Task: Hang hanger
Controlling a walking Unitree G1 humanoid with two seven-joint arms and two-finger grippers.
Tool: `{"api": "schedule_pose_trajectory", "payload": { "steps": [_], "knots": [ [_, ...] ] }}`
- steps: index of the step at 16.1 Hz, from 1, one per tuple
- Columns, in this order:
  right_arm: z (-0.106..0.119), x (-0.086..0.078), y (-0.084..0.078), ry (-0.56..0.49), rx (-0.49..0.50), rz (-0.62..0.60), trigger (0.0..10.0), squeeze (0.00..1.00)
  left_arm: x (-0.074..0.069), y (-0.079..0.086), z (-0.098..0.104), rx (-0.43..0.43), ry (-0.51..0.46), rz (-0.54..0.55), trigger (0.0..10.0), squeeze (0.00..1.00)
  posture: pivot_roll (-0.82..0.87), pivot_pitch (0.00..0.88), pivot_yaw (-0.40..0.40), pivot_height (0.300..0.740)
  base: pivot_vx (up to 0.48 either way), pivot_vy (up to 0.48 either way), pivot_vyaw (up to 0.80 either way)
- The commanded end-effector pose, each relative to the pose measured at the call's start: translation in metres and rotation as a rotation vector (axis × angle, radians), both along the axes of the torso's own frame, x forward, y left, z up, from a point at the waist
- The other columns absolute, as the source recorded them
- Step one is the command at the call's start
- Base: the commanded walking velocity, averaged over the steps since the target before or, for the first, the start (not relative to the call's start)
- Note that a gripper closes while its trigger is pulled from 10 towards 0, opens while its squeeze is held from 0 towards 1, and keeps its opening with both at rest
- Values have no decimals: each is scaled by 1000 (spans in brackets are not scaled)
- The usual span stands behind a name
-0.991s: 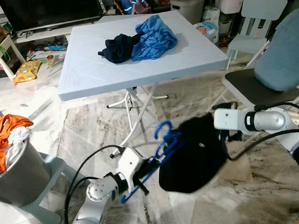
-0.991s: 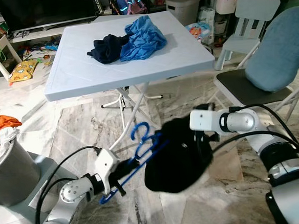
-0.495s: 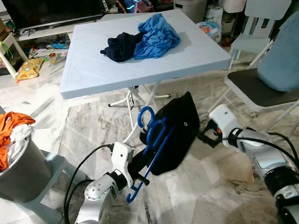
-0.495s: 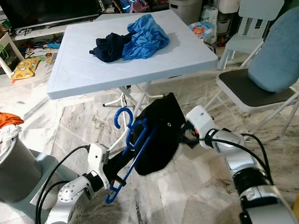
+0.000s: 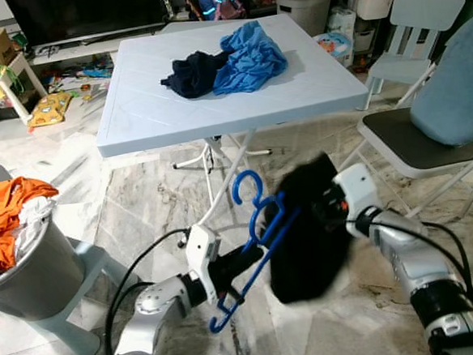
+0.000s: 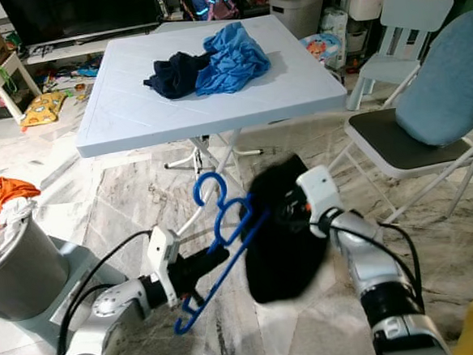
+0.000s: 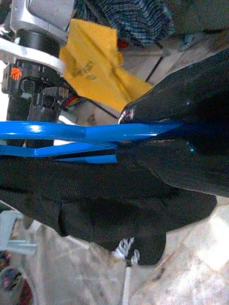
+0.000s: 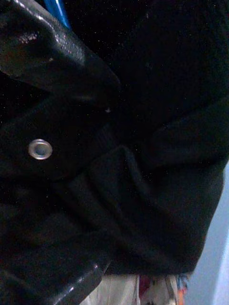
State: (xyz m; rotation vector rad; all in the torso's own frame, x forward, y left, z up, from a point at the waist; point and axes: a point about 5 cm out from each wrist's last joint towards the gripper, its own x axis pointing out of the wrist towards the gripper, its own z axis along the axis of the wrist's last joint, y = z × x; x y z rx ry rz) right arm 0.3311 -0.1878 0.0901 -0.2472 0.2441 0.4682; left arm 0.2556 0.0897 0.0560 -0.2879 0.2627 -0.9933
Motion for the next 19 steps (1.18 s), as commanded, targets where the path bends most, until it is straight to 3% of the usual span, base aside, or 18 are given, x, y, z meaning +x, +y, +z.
{"api": "schedule_pose_trajectory", "payload": {
  "steps": [1,4,8,15,18,19],
  "knots": [
    [1,0,5,-2,-24,30,10000,0,2,-5,17,-51,-67,-48,0,0,-169,0,66,740,0,0,0],
    [-1,-8,4,34,-73,133,10000,0,1,-1,19,-44,-56,-61,0,0,-170,0,68,740,0,0,0],
    [-6,-11,-14,102,-160,153,10000,0,1,2,22,-40,-54,-78,0,0,-172,0,69,740,0,0,0],
    [-32,-31,1,242,-212,271,10000,0,6,2,31,-54,-80,-66,0,0,-163,0,68,740,0,0,0],
    [-34,-29,-10,245,-275,230,10000,0,7,5,31,-49,-80,-60,0,0,-164,0,65,740,0,0,0],
    [-14,-14,-13,128,-219,143,10000,0,7,8,29,-33,-77,-56,0,0,-170,0,67,740,0,0,0]
  ]
}}
